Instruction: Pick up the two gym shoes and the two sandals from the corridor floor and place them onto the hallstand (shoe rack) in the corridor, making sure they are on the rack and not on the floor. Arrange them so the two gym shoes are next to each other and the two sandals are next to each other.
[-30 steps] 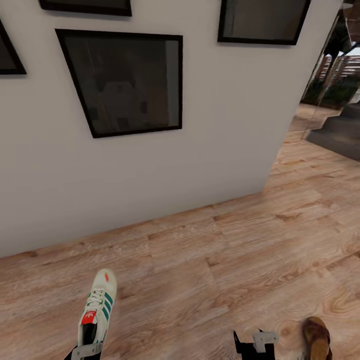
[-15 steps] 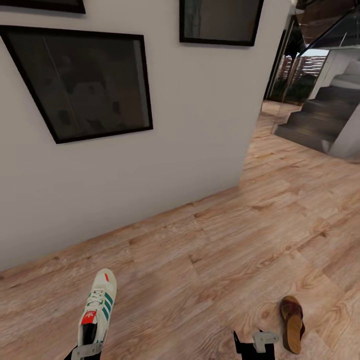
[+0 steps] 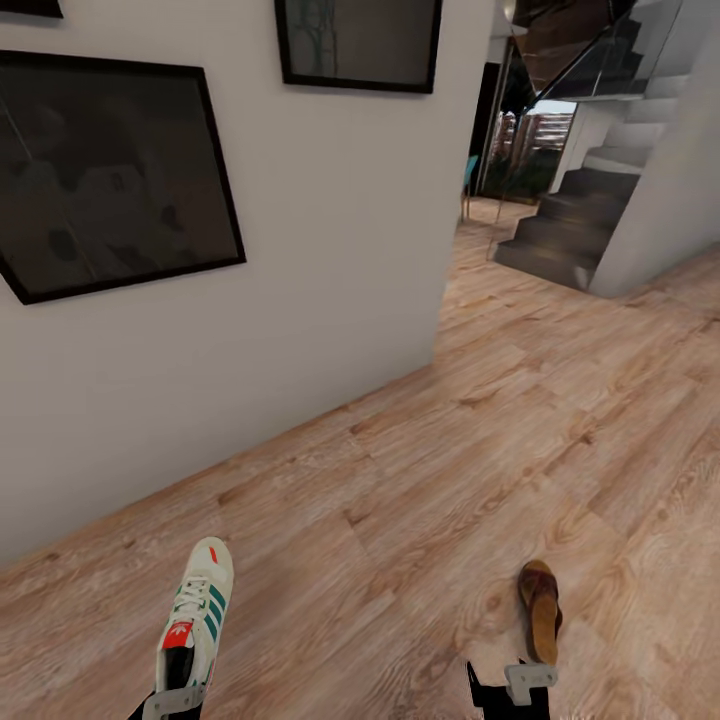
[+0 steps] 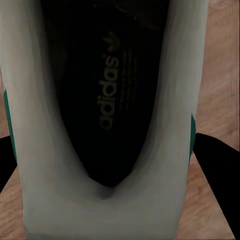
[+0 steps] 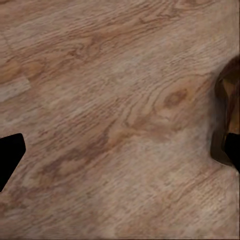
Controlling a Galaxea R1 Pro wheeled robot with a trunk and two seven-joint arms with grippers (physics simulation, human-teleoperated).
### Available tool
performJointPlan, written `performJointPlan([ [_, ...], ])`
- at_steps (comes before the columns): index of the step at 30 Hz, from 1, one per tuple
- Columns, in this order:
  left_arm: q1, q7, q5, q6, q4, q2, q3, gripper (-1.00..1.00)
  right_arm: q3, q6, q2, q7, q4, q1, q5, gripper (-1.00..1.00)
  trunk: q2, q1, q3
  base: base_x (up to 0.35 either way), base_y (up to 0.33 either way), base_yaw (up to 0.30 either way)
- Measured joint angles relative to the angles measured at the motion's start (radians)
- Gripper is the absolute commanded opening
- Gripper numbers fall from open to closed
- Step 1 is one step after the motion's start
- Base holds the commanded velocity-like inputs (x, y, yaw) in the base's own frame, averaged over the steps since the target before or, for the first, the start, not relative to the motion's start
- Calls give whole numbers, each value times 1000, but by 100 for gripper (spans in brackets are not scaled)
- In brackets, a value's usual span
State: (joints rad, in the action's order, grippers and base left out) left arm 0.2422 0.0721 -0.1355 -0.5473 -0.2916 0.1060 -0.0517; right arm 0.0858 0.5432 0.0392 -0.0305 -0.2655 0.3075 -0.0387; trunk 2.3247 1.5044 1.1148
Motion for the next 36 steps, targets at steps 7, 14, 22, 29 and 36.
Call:
performJointPlan([
  [7, 0, 0, 0, 0, 0, 0, 0, -100, 0, 0, -1, -1, -1, 0, 0, 100, 0, 0, 0, 0, 0, -300],
  [14, 0, 0, 1, 0, 0, 0, 0, -100, -2, 0, -2, -1, -4, 0, 0, 100, 0, 0, 0, 0, 0, -300],
  [22, 0, 0, 1, 0, 0, 0, 0, -100, -2, 1, 0, -1, -3, 0, 0, 100, 0, 0, 0, 0, 0, -300],
  [29, 0, 0, 0, 0, 0, 0, 0, -100, -2, 2, 0, -1, -3, 0, 0, 100, 0, 0, 0, 0, 0, -300],
  [36, 0, 0, 0, 0, 0, 0, 0, -100, -1, 0, -1, 0, -4, 0, 0, 100, 0, 0, 0, 0, 0, -300],
])
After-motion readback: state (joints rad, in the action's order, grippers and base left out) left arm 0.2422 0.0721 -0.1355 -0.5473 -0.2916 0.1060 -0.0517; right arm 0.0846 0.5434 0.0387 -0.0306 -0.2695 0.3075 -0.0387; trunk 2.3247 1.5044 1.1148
